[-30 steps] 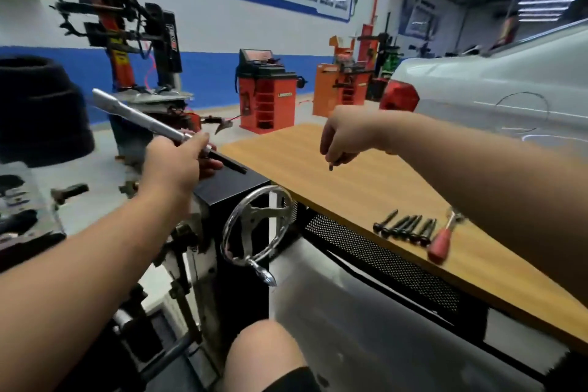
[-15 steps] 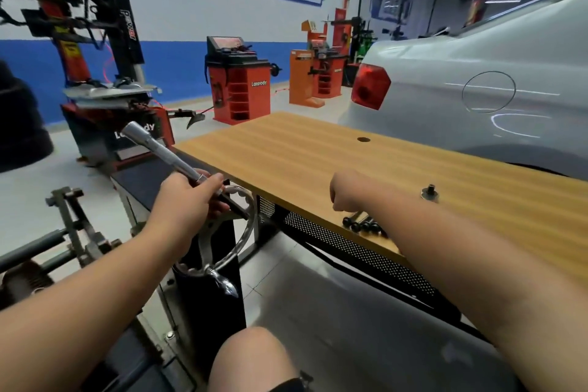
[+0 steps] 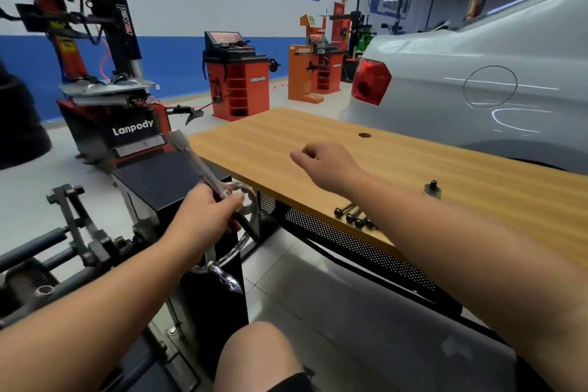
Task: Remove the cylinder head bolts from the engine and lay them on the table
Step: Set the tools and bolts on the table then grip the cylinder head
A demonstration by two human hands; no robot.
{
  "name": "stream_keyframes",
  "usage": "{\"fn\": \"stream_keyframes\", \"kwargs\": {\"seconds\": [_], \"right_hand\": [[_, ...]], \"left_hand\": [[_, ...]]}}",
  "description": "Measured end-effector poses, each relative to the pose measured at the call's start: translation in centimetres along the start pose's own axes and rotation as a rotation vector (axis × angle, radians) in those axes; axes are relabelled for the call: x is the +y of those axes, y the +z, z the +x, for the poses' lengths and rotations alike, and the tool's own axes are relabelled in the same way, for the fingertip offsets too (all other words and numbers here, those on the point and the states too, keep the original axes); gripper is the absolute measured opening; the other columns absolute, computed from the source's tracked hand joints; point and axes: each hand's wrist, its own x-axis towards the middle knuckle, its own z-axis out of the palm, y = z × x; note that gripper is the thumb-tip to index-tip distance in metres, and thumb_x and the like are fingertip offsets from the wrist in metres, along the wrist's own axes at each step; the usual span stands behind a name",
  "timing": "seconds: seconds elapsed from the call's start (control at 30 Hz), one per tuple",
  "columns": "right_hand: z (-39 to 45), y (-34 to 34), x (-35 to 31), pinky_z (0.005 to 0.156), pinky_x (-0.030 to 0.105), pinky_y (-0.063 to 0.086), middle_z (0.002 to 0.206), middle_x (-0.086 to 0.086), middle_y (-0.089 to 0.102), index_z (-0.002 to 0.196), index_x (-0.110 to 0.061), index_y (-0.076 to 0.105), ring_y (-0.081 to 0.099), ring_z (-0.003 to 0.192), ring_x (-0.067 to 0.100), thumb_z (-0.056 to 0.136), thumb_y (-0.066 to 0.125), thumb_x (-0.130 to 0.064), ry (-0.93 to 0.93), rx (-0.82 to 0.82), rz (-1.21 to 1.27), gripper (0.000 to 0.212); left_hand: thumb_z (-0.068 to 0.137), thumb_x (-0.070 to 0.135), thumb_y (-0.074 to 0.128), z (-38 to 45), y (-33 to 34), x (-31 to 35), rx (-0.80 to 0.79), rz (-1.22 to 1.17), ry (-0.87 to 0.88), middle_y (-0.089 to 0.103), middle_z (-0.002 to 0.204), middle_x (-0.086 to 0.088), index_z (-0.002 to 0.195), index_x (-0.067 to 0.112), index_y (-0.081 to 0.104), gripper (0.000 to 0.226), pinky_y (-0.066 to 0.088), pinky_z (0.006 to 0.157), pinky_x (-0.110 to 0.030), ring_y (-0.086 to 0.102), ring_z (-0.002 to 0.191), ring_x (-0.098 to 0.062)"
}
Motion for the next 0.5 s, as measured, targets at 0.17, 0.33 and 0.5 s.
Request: {"fn": "stream_keyframes", "kwargs": {"seconds": [0.17,0.33,0.5], "right_hand": [[-1.8,3.6,-8.3,0.075,0.032,0.054,0.108,0.000,0.068,0.124,-0.017,0.060,0.067,0.091,0.012,0.085,0.062,-0.064,0.037,-0.123,0.730,0.061],[-2.9,6.2,-12.2,0.050,0.027,0.049,0.068,0.002,0.058,0.088,-0.017,0.053,0.057,0.052,0.014,0.100,0.058,-0.031,0.136,-0.162,1.140,0.019],[-3.4,7.2,-13.2,0.046,0.023,0.041,0.057,-0.006,0.044,0.088,-0.019,0.048,0.042,0.045,0.009,0.101,0.056,-0.039,0.287,-0.043,1.487,0.025]], "left_hand": [[0.095,0.030,0.072,-1.3,-0.1,0.3,-0.159,0.369,0.123,0.073,0.089,-0.002,0.097,0.024,0.060,0.013,0.058,0.071,-0.038,0.071,0.080,-0.018],[0.094,0.031,0.071,-2.9,-1.4,0.2,-0.205,0.445,0.206,0.065,0.090,0.016,0.086,0.036,0.060,0.015,0.048,0.074,-0.022,0.063,0.084,-0.001],[0.100,0.045,0.062,-4.5,-3.1,-0.5,-0.097,0.339,0.087,0.064,0.075,0.003,0.089,0.018,0.062,0.029,0.043,0.064,-0.035,0.057,0.066,-0.016]]}}
